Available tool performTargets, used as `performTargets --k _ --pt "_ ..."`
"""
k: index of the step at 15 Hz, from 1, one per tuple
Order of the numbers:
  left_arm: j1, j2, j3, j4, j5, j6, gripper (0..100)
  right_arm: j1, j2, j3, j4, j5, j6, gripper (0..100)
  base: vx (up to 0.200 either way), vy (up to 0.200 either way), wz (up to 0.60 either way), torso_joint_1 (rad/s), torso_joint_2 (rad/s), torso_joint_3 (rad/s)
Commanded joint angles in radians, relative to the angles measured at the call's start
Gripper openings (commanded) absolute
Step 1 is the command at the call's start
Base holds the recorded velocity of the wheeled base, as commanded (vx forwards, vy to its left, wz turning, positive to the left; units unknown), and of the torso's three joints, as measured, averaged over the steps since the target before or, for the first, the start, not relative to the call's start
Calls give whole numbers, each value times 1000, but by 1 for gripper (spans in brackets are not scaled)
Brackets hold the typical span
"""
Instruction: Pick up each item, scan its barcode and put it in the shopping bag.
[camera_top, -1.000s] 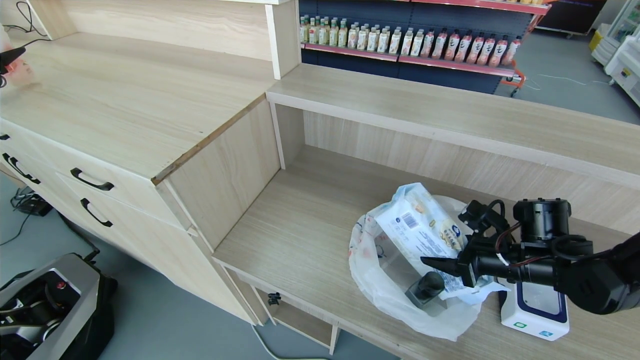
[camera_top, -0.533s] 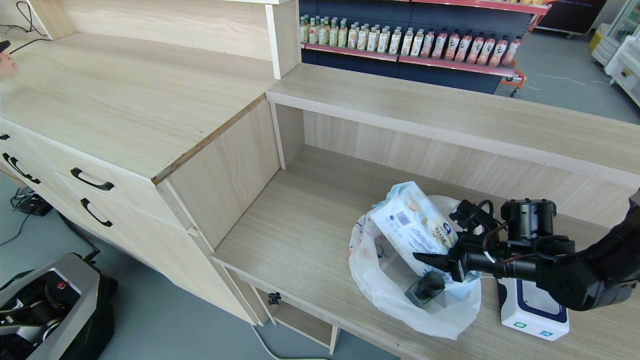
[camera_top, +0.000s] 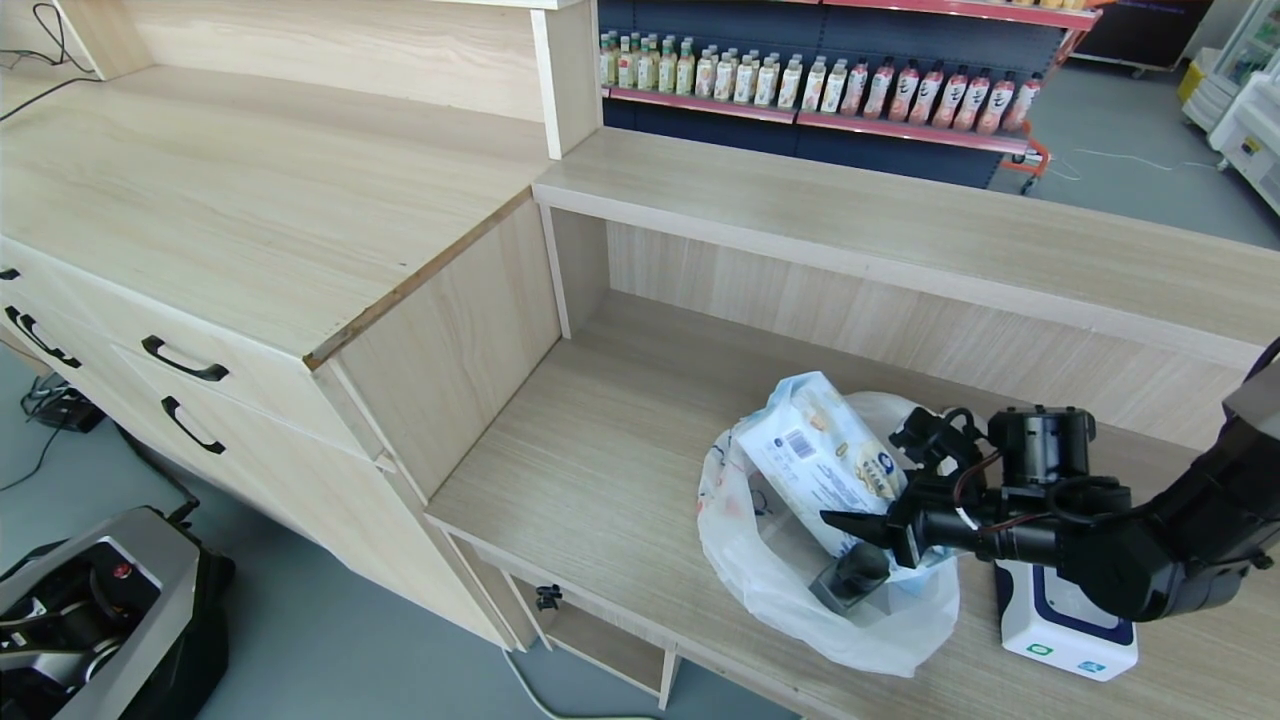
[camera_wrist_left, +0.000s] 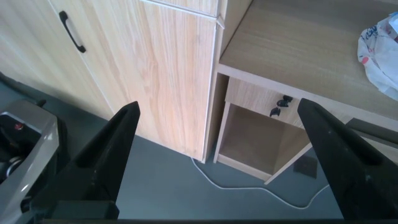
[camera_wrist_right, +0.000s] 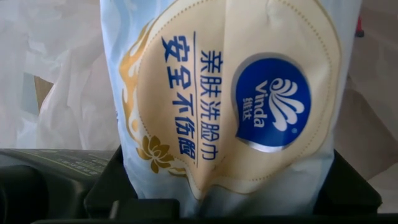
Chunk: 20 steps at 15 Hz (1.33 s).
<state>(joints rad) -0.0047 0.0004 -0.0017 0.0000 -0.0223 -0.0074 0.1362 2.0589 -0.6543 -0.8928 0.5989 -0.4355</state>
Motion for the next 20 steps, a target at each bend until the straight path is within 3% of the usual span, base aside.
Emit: performTargets --k 1,10,20 --pt "-1 0 0 0 1 0 100 2 9 1 5 -1 0 0 0 0 0 0 0 0" --pt "0 0 0 0 1 0 100 33 -91 -44 14 -1 37 0 0 0 0 0 0 0" --pt "0 0 0 0 1 0 100 16 -68 33 14 -7 -17 0 0 0 0 0 0 0"
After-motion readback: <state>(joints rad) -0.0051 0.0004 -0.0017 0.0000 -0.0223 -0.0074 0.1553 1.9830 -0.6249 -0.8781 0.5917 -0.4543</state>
